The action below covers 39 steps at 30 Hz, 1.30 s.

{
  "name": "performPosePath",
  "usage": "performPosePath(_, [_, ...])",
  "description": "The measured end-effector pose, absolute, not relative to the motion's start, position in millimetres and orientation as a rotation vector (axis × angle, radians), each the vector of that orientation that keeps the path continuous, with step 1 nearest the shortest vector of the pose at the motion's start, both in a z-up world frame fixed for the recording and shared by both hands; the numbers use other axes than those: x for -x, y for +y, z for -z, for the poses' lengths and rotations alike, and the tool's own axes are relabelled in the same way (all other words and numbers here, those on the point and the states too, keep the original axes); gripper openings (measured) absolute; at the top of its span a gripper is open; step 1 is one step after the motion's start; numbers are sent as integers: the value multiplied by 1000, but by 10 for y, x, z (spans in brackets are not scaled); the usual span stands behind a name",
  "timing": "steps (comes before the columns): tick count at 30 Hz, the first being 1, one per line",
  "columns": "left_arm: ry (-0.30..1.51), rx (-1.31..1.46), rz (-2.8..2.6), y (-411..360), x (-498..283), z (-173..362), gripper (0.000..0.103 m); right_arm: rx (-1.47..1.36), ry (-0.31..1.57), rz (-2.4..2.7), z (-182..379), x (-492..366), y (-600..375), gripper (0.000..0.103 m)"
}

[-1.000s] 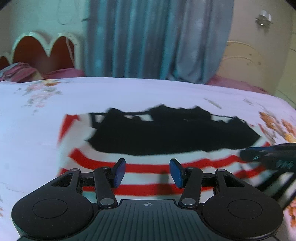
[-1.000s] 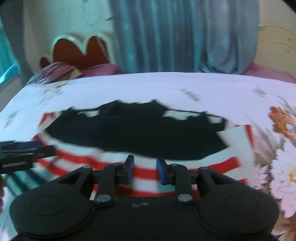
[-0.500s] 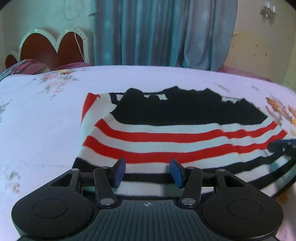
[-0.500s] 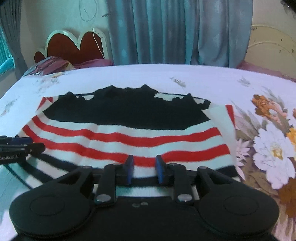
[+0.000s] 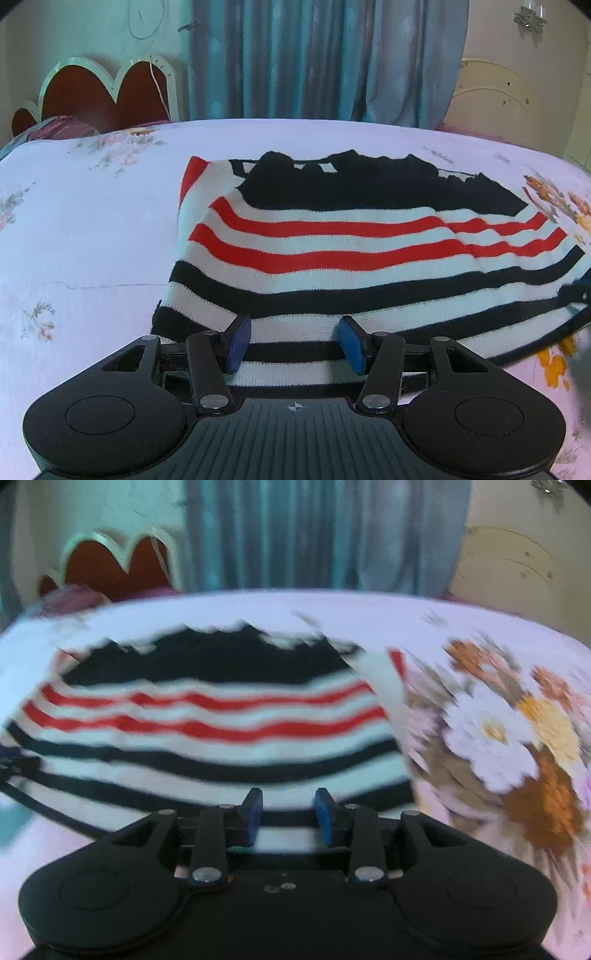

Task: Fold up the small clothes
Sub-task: 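Press the folded sweater flat with both open tools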

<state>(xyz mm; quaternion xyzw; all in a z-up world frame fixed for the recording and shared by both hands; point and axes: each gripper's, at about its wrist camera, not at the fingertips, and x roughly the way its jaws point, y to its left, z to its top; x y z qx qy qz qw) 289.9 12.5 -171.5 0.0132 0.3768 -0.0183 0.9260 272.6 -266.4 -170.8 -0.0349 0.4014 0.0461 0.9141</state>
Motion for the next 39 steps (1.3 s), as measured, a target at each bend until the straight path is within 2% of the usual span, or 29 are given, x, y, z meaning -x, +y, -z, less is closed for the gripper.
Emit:
performPosePath(12, [794, 2, 5, 215, -2874, 1695, 52, 37, 845, -37, 1737, -2679, -2842, 33])
performPosePath(16, [809, 8, -2, 206, -2883, 1669, 53, 5, 832, -53, 1640, -2635, -2805, 39])
performPosePath(18, [815, 15, -4, 204, -2877, 1652, 58, -1, 827, -72, 1595, -2621, -2752, 39])
performPosePath(20, [817, 15, -8, 186, -2863, 1630, 71, -5, 822, -94, 1554, -2634, -2693, 43])
performPosePath(22, [814, 10, -13, 162, -2843, 1608, 77, -21, 816, -124, 1498, -2653, -2623, 43])
performPosePath(39, [839, 47, -75, 220, -2831, 1498, 82, 10, 777, -262, 1405, -2933, -1960, 48])
